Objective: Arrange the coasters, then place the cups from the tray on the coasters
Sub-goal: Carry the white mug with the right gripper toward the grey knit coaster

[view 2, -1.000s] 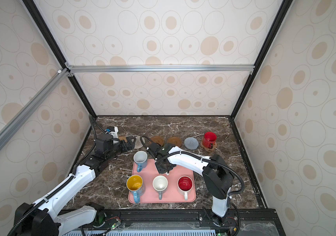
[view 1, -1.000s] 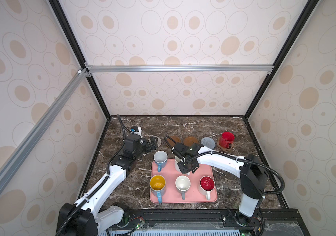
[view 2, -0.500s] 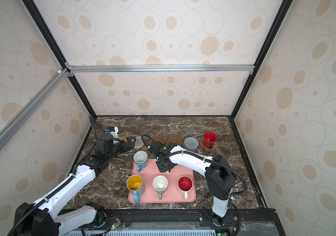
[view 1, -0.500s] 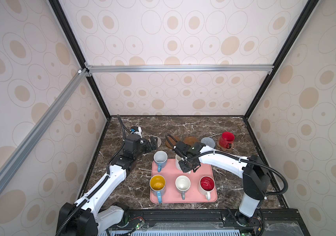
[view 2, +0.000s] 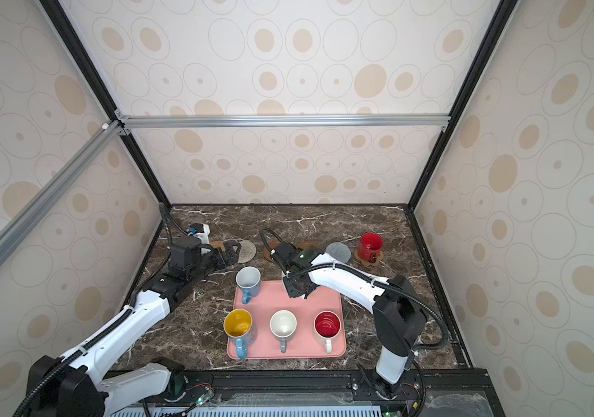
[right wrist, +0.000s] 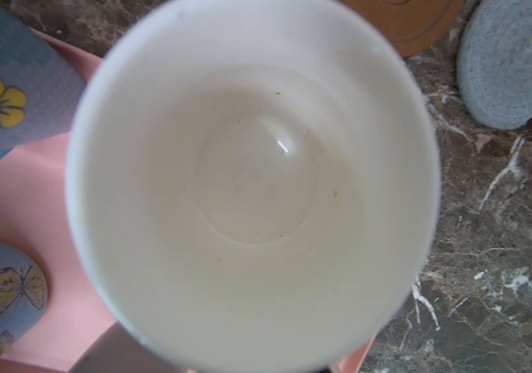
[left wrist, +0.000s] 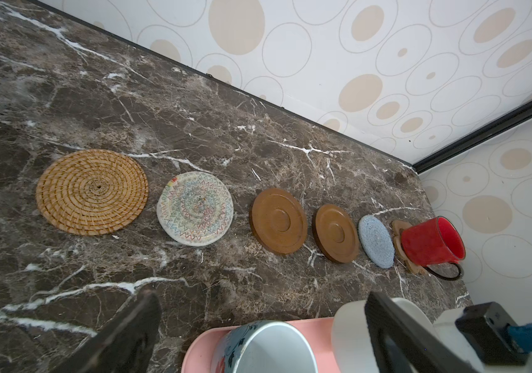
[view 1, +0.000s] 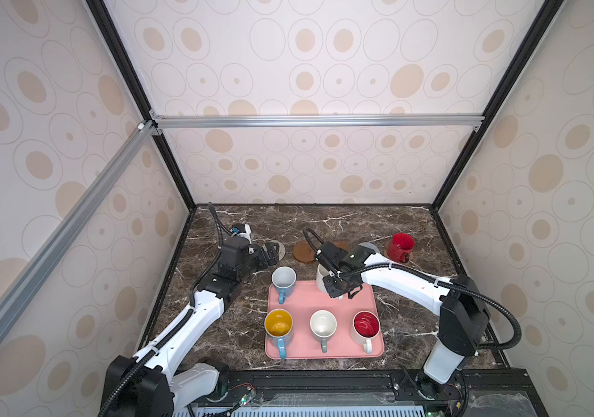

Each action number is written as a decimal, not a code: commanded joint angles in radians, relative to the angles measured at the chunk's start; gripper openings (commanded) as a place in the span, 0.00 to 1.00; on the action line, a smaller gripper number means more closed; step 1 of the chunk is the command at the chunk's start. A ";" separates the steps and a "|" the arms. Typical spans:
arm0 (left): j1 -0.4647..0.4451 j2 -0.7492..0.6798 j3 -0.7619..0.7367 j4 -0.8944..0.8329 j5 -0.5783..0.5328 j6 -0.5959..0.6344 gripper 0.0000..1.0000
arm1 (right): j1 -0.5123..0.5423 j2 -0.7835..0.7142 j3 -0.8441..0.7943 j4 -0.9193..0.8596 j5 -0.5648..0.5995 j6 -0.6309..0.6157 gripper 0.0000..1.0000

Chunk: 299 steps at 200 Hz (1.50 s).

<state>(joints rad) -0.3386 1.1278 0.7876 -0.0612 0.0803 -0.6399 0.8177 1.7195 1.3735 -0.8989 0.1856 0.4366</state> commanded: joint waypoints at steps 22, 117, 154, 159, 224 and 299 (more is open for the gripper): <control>-0.005 -0.006 0.019 0.008 -0.007 -0.008 1.00 | -0.038 -0.072 -0.018 0.025 0.062 -0.003 0.13; -0.004 -0.014 0.016 0.004 -0.013 -0.010 1.00 | -0.114 -0.105 -0.050 0.052 0.079 -0.017 0.13; -0.005 -0.014 0.019 0.002 -0.014 -0.009 1.00 | -0.147 -0.106 -0.055 0.070 0.090 -0.027 0.13; -0.005 -0.014 0.018 0.001 -0.014 -0.009 1.00 | -0.151 -0.105 -0.056 0.072 0.092 -0.030 0.13; -0.004 -0.014 0.017 0.001 -0.017 -0.010 1.00 | -0.223 -0.111 -0.065 0.107 0.103 -0.063 0.13; -0.004 -0.010 0.020 0.003 -0.020 -0.011 1.00 | -0.294 -0.094 -0.067 0.159 0.106 -0.110 0.13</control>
<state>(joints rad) -0.3386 1.1275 0.7876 -0.0616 0.0761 -0.6395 0.5404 1.6592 1.3048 -0.7982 0.2554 0.3504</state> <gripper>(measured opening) 0.998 0.185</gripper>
